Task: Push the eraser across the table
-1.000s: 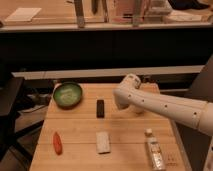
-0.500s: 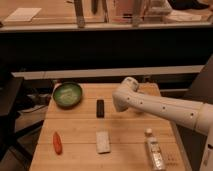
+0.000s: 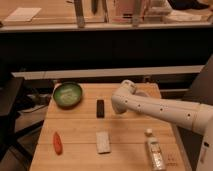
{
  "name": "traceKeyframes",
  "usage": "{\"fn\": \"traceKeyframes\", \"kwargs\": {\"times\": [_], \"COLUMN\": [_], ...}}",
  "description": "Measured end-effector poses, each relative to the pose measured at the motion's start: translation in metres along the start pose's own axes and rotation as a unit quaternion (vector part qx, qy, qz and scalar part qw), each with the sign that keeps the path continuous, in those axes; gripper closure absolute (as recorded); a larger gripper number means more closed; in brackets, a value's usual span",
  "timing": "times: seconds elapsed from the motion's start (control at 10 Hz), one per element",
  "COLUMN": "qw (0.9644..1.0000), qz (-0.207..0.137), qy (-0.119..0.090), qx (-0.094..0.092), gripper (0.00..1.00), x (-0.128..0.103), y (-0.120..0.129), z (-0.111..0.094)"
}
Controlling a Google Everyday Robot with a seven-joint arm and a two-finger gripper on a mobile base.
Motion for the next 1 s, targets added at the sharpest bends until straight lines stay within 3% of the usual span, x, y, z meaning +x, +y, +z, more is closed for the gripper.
{"fn": "traceKeyframes", "kwargs": {"times": [1.0], "qw": [0.9998], "qz": [-0.018], "qy": [-0.002], "qx": [-0.007], "gripper": [0.95], "x": [-0.012], "y": [0.005], "z": [0.023]}}
